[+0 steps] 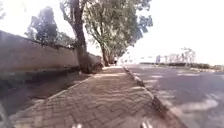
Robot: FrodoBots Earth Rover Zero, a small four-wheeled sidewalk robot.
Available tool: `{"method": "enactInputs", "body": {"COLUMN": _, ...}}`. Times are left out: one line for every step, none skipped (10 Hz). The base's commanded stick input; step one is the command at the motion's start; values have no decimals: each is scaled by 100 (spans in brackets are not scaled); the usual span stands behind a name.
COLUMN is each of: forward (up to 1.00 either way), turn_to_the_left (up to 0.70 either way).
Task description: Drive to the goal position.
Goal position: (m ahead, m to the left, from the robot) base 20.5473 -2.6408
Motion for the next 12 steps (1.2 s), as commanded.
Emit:
{"method": "enactInputs", "body": {"forward": 65, "turn_to_the_left": 0}}
{"method": "enactInputs", "body": {"forward": 65, "turn_to_the_left": 0}}
{"method": "enactInputs", "body": {"forward": 63, "turn_to_the_left": 0}}
{"method": "enactInputs", "body": {"forward": 61, "turn_to_the_left": 0}}
{"method": "enactInputs", "body": {"forward": 60, "turn_to_the_left": 0}}
{"method": "enactInputs", "body": {"forward": 60, "turn_to_the_left": 0}}
{"method": "enactInputs", "body": {"forward": 60, "turn_to_the_left": 0}}
{"method": "enactInputs", "body": {"forward": 60, "turn_to_the_left": 0}}
{"method": "enactInputs", "body": {"forward": 60, "turn_to_the_left": 0}}
{"method": "enactInputs", "body": {"forward": 60, "turn_to_the_left": -30}}
{"method": "enactInputs", "body": {"forward": 60, "turn_to_the_left": -30}}
{"method": "enactInputs", "body": {"forward": 60, "turn_to_the_left": -30}}
